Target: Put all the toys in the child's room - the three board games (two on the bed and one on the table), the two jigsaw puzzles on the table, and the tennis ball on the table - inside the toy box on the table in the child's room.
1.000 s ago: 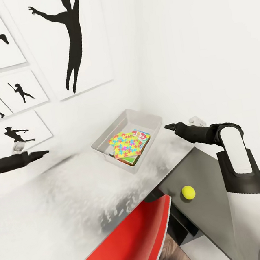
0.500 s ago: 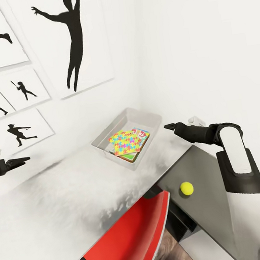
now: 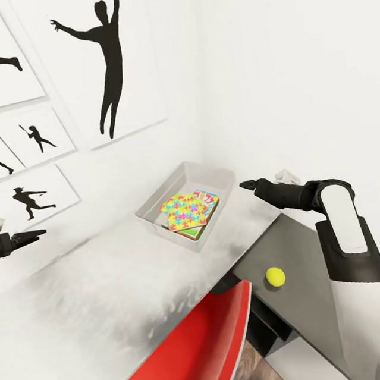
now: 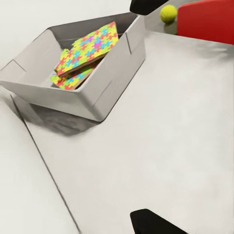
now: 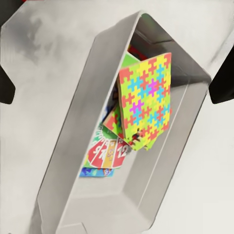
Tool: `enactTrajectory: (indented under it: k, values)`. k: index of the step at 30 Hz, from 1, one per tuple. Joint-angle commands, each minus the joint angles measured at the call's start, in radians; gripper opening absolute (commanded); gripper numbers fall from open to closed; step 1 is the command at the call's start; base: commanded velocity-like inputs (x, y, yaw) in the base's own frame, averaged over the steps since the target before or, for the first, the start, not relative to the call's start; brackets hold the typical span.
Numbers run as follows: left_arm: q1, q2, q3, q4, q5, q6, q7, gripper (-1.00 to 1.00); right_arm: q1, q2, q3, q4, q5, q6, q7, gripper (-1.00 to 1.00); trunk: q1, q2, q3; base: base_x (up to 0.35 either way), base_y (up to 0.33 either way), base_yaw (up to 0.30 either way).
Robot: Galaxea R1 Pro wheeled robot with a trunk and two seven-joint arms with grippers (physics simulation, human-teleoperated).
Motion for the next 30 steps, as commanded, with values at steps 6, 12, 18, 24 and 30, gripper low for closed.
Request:
enactTrajectory:
  k: [6,12,18,24,30]
  values:
    - [0.005,0.001,-0.008,0.0,0.009,0.01,-0.002,1.0,-0.001,0.001,0.0,0.0,-0.011,0.004,-0.01,1.0,0.001,-0.002,0.007,0.013,0.05,-0.073]
    - [0.012,0.0,-0.008,0.0,0.009,0.01,-0.002,1.0,-0.001,0.002,0.0,0.001,-0.012,0.004,-0.01,1.0,0.001,-0.002,0.017,-0.163,0.095,-0.077]
    - [0.019,0.0,-0.008,0.0,0.009,0.009,-0.002,1.0,-0.001,0.004,0.0,0.002,-0.012,0.004,-0.01,1.0,0.001,-0.002,0.026,-0.03,0.023,-0.079]
    - [0.02,0.0,-0.008,0.0,0.009,0.009,-0.002,1.0,-0.001,0.003,0.0,0.006,-0.012,0.004,-0.01,1.0,0.001,-0.002,0.035,-0.002,0.015,-0.108]
    - [0.022,0.0,-0.008,0.0,0.009,0.008,-0.002,1.0,-0.001,0.003,0.001,0.009,-0.012,0.004,-0.01,1.0,0.001,-0.002,0.045,0.0,0.002,-0.137]
